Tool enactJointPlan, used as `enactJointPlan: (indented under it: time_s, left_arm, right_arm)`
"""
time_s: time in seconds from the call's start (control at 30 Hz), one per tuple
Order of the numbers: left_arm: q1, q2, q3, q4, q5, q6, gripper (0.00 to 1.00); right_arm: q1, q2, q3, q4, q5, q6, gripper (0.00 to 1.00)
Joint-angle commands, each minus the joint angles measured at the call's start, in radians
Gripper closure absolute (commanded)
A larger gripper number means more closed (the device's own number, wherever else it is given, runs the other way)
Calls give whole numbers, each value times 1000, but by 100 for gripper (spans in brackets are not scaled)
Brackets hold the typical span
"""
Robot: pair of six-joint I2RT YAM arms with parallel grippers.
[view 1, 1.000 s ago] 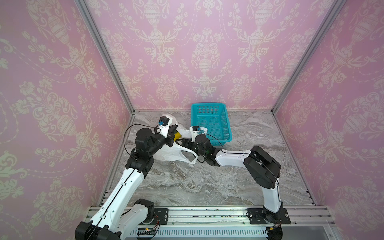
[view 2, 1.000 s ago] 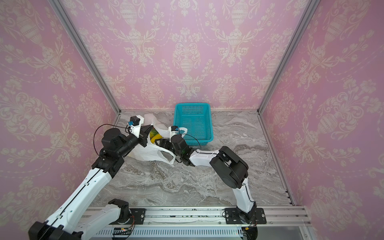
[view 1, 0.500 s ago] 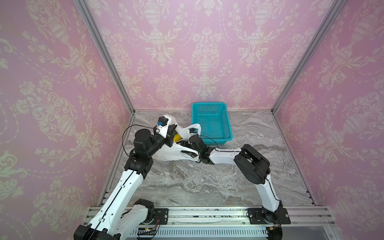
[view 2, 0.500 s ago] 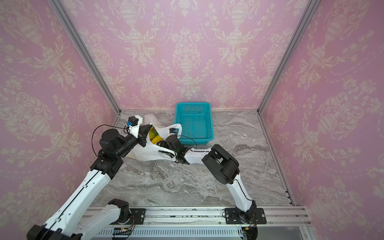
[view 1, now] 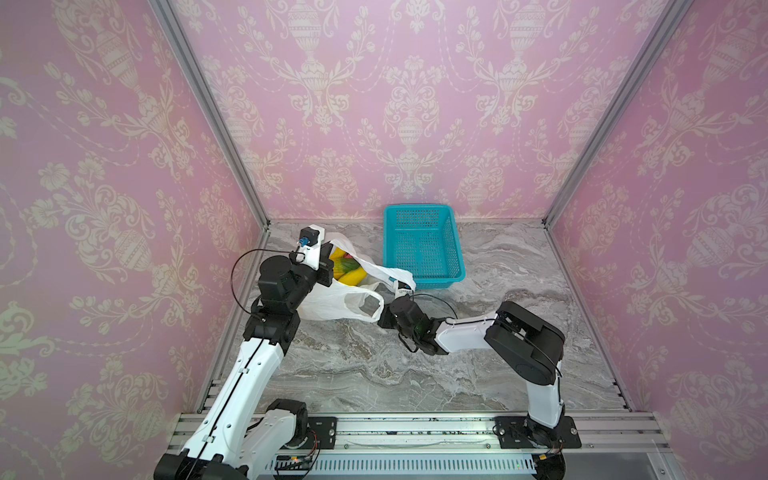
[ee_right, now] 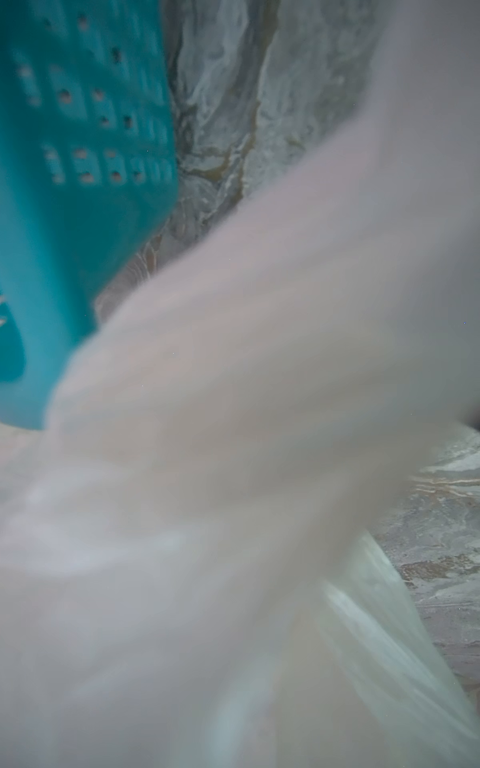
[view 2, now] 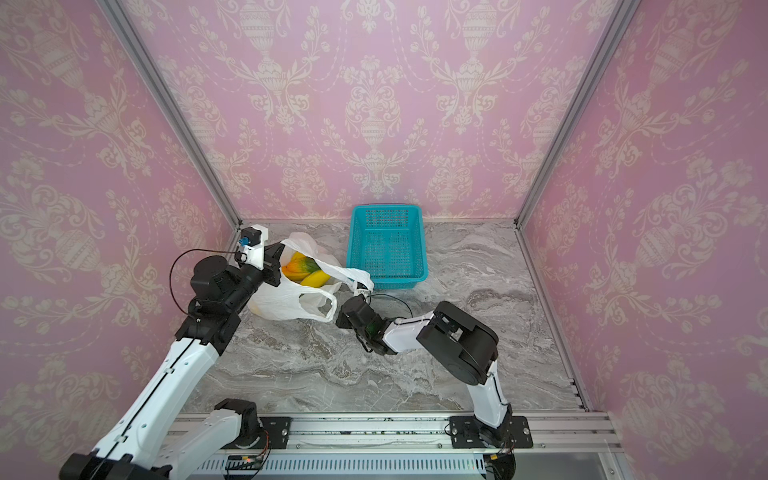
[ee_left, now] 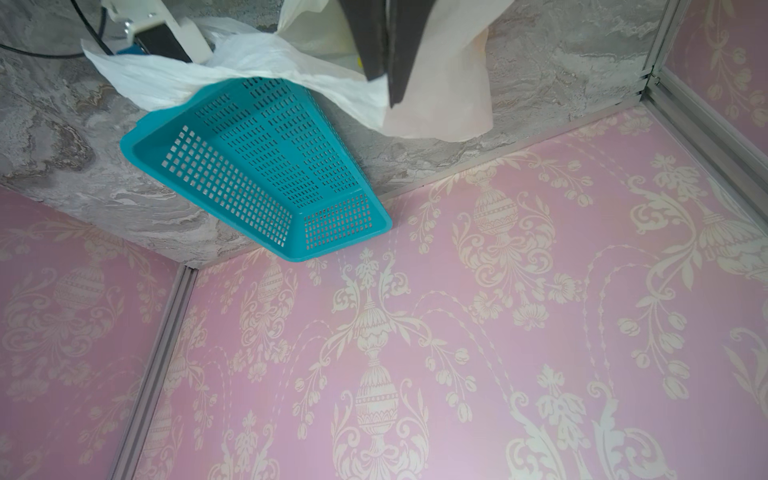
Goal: Untie the knot of the plastic bag and take out the fruit
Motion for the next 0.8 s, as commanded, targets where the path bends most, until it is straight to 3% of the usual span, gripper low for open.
enactJointPlan:
  time_s: [0.0,0.23,0.27,0.37,0.47,0.6,0.77]
  left_arm:
    - [9,-22,-2,22,24,27,100]
    - [18,-52,-30,57,84,50,100]
    - [19,-50,-30,58,98,52,100]
    - [24,-39,-39,82,154,49,100]
    - [26,-36,-36,90,198,38,100]
    - [30,-42,-47,117,233,26,100]
    - [29,-45,-46,122,253,22,100]
  right_arm:
    - [48,-24,-63,38,154,41,99]
    - [59,5,-176,209,164,78,97]
    - [60,3,-197,274,153,59,92]
    - [69,-42,-238,378,129,-11,64]
    - [68,-91,-218,348,73,-44,41]
    - [70,-103,-144,236,25,2,24]
    - [69,-38,30,65,-9,28,16]
